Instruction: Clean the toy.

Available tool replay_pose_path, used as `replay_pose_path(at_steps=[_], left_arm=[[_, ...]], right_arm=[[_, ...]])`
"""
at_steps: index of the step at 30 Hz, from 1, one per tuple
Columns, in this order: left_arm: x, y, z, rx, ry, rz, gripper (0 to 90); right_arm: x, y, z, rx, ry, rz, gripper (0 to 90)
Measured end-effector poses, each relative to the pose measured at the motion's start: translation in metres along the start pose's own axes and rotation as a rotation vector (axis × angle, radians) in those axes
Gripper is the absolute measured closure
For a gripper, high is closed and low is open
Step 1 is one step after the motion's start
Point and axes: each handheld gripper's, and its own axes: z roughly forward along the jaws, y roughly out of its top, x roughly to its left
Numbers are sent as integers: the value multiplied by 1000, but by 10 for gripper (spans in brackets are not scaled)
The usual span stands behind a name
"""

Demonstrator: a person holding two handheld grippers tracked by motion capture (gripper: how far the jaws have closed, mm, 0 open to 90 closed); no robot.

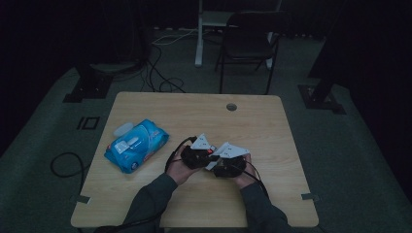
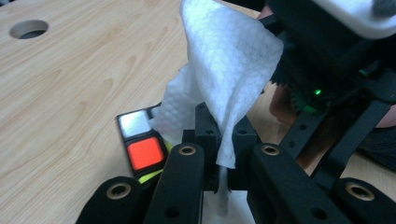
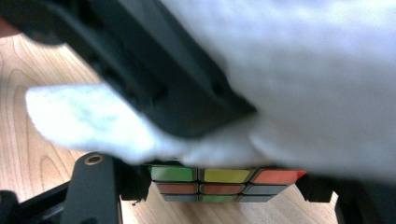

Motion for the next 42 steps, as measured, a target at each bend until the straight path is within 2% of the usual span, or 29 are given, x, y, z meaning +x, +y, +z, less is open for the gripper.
replay_pose_path(at_steps=[9, 17, 29, 42], left_arm=[[21, -9, -15, -20, 69, -55, 873], [33, -16, -19, -8, 112, -84, 873], [38, -30, -5, 31, 93, -100, 874], [36, -42, 3, 87, 76, -87, 874]], right_arm=[[0, 0, -1, 4, -7, -8, 341], [0, 1, -4, -9, -4, -1, 341], [-1, 3, -8, -26, 0, 1, 341], [-5, 5, -13, -45, -10, 3, 341]])
